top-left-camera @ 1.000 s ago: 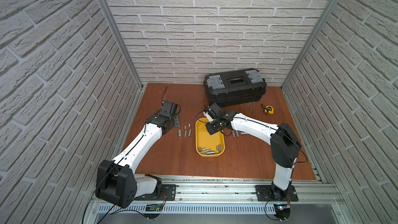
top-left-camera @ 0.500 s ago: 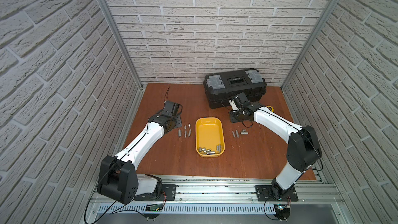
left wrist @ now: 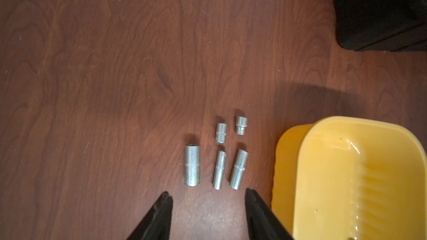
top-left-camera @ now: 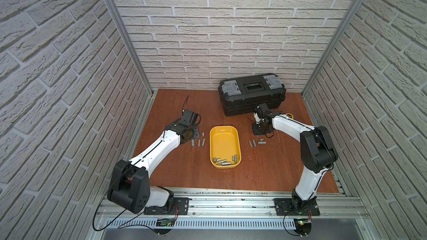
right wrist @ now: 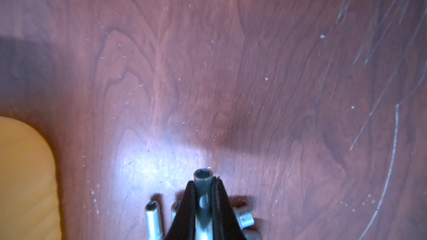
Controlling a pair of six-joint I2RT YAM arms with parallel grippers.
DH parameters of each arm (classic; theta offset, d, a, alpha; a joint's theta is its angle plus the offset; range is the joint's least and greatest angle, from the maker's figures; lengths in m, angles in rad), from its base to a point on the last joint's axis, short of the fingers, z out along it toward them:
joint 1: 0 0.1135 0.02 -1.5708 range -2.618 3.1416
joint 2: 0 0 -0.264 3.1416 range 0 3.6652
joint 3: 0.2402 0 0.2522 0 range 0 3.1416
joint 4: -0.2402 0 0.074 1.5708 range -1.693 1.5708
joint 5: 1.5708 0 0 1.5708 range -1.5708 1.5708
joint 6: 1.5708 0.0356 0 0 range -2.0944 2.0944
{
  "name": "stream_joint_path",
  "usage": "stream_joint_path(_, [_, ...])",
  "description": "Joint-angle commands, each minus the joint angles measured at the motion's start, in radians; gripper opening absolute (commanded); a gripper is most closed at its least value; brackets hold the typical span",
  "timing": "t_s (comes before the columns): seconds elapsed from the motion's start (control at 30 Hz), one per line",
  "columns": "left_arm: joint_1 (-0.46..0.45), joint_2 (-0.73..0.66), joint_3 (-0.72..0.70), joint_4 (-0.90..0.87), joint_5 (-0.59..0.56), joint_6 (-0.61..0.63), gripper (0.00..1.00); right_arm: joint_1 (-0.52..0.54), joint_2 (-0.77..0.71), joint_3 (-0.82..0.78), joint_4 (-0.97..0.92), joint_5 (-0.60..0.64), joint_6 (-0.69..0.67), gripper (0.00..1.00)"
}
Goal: Take out the socket from the storage box
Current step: Place the socket head at the center of the board.
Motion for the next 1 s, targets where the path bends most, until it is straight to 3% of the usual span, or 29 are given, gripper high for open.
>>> stream_joint_path(0.0, [-0.010, 0.017, -0.001, 0.025, 0.007, -0.009, 0.55, -0.011, 0.015, -0.013, 0.038, 0.002, 0.003, 0.08])
stream_joint_path(0.97, [-0.044, 0.041, 0.012, 0.019, 0.078, 0.026, 0.55, -0.016, 0.058, -0.045, 0.056, -0.030, 0.016, 0.19])
